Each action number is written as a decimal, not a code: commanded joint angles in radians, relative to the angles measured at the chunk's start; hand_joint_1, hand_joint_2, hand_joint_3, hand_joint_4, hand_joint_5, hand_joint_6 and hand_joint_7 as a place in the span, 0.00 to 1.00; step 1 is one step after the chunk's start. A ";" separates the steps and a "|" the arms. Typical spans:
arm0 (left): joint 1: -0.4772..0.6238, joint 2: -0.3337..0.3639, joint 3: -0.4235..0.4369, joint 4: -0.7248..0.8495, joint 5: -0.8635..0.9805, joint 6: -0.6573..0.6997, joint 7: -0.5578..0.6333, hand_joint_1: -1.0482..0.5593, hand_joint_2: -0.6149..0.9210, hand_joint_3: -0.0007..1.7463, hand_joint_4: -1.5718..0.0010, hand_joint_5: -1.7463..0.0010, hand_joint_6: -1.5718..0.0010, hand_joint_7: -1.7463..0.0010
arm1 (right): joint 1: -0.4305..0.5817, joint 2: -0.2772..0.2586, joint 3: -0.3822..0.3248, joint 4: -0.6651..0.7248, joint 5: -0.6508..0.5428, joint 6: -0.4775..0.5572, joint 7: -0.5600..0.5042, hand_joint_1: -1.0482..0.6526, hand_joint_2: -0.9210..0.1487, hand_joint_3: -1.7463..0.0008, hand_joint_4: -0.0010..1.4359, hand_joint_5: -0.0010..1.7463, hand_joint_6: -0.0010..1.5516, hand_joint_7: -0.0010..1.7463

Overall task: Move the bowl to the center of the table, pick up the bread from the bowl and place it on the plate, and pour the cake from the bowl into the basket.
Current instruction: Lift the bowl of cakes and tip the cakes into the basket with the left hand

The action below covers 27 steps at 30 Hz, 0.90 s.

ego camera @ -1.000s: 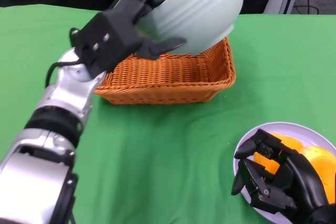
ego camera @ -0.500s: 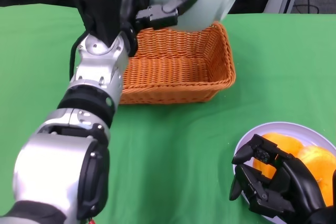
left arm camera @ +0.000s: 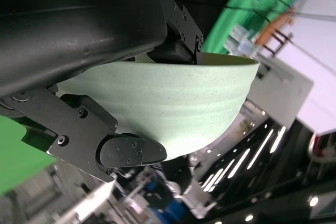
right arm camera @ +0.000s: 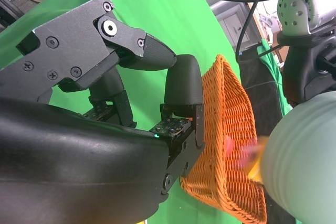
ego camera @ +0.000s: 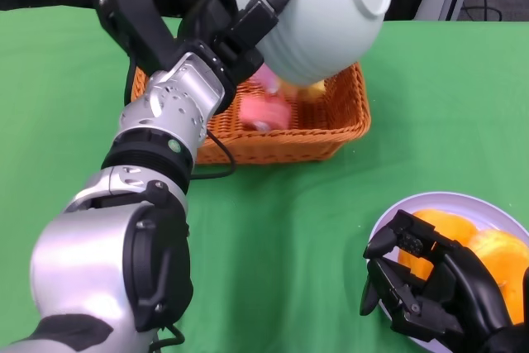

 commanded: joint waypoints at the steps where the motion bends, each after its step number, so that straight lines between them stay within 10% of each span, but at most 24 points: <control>1: -0.038 0.004 0.040 -0.014 -0.048 0.038 0.042 0.54 1.00 0.31 0.51 0.00 0.61 0.10 | -0.001 -0.008 -0.011 0.010 0.011 -0.017 0.010 0.46 0.30 0.46 0.45 1.00 0.34 0.90; 27: -0.062 0.041 0.109 -0.058 -0.120 0.161 0.159 0.55 1.00 0.34 0.51 0.00 0.63 0.01 | 0.003 -0.009 -0.008 0.006 0.003 -0.019 0.001 0.45 0.31 0.46 0.45 1.00 0.34 0.90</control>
